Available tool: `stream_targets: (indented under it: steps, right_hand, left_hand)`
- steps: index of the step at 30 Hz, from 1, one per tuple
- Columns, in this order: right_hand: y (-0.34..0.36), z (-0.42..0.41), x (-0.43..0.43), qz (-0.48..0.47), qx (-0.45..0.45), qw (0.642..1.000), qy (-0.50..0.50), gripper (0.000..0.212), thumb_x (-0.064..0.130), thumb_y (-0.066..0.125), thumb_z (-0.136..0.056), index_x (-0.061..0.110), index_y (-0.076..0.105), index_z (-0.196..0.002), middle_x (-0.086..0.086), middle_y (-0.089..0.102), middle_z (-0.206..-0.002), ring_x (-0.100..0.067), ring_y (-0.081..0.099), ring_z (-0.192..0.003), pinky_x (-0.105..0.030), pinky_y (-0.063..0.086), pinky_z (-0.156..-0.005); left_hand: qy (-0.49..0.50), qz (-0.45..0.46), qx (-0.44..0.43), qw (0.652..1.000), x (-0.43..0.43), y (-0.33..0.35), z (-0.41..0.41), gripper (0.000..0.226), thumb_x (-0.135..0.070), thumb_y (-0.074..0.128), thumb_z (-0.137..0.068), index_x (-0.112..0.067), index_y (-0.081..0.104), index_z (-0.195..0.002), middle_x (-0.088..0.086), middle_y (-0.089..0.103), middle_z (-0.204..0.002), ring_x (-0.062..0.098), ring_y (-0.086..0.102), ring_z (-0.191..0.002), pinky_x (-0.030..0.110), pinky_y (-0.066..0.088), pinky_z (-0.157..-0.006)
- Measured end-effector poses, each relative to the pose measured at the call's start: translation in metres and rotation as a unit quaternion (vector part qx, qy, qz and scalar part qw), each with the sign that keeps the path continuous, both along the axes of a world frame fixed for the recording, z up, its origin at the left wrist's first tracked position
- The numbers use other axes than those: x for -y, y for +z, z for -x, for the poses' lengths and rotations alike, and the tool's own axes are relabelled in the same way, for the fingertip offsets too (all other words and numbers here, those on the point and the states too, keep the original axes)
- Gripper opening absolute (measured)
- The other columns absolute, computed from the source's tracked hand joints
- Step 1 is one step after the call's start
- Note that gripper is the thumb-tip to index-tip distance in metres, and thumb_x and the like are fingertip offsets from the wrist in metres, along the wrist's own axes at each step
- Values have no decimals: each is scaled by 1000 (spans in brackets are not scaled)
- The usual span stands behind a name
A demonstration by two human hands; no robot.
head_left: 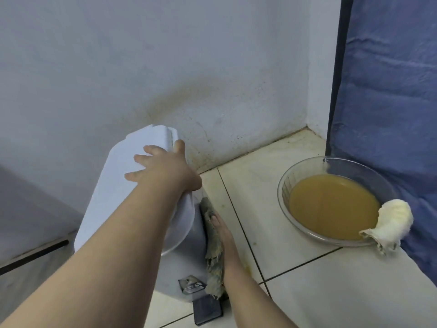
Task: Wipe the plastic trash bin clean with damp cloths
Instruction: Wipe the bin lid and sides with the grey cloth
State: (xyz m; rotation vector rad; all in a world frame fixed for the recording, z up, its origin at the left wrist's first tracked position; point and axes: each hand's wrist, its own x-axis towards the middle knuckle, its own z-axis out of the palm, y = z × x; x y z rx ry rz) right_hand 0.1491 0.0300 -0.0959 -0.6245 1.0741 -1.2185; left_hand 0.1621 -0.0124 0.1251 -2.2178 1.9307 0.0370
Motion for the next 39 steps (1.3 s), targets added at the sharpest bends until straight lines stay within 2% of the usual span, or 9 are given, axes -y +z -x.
stream_targets:
  steps: [5,13,17,19,22,25,31,36,39]
  right_hand:
    - [20,13,8,42,-46,998,-11,45,27,36,-101,21,30,-145,3,29,-152,-14,28,-138,-26,17,-114]
    - [22,2,-6,220,-293,930,6,50,48,32,-95,46,16,-143,48,6,-134,15,1,-137,-23,5,-115]
    - [-41,25,-30,109,-341,934,5,46,38,29,-101,41,8,-142,34,7,-147,7,-1,-142,-27,2,-118]
    - [-58,32,-34,-12,-424,905,44,48,35,23,-102,32,5,-147,15,0,-157,-4,-2,-145,-35,0,-118]
    - [-28,18,-20,-69,-388,919,6,54,38,23,-102,22,4,-151,5,1,-160,-12,5,-146,-33,4,-118]
    - [36,-18,4,73,-398,915,17,57,45,21,-100,27,1,-150,9,-3,-159,-7,-4,-145,-33,-2,-119]
    - [60,-39,-13,406,-403,820,14,56,51,30,-95,38,12,-146,11,20,-156,-6,10,-145,-30,6,-118]
    - [-26,21,-21,112,-342,933,2,53,29,37,-101,30,7,-144,12,7,-157,-10,6,-146,-35,6,-120]
    - [11,7,16,9,-394,917,58,58,36,27,-102,21,-1,-149,2,-3,-160,-14,-3,-146,-35,1,-119]
  left_hand:
    - [-55,24,-44,997,3,9,-5,96,-25,71,-66,-40,9,-138,16,24,-141,42,31,-126,58,37,-98]
    - [-29,13,-207,978,7,29,-111,89,-36,76,-61,-47,25,-133,-4,49,-95,23,56,-80,32,44,-65]
    - [-72,18,-351,933,6,12,-153,62,-64,64,-70,-59,38,-126,-31,40,-127,-5,43,-116,26,31,-96]
    - [-74,13,-428,900,9,7,-166,46,-47,52,-87,-47,42,-131,-43,45,-118,-27,41,-108,18,25,-100]
    - [-89,11,-439,894,14,4,-172,57,-39,54,-82,-38,42,-138,-32,42,-137,-19,31,-126,27,20,-114]
    - [-109,26,-403,908,17,5,-163,61,-44,51,-77,-43,40,-137,-17,18,-154,-9,7,-140,34,1,-119]
    - [-127,59,-401,905,18,4,-162,43,-31,51,-93,-42,44,-134,-22,28,-147,-7,18,-136,27,7,-117]
    - [-114,46,-395,910,11,7,-161,42,-34,45,-95,-48,40,-134,-23,18,-151,-9,12,-138,26,4,-116]
    - [-120,57,-366,921,10,8,-158,43,-35,43,-96,-48,37,-136,-19,13,-155,-4,12,-140,21,4,-110]
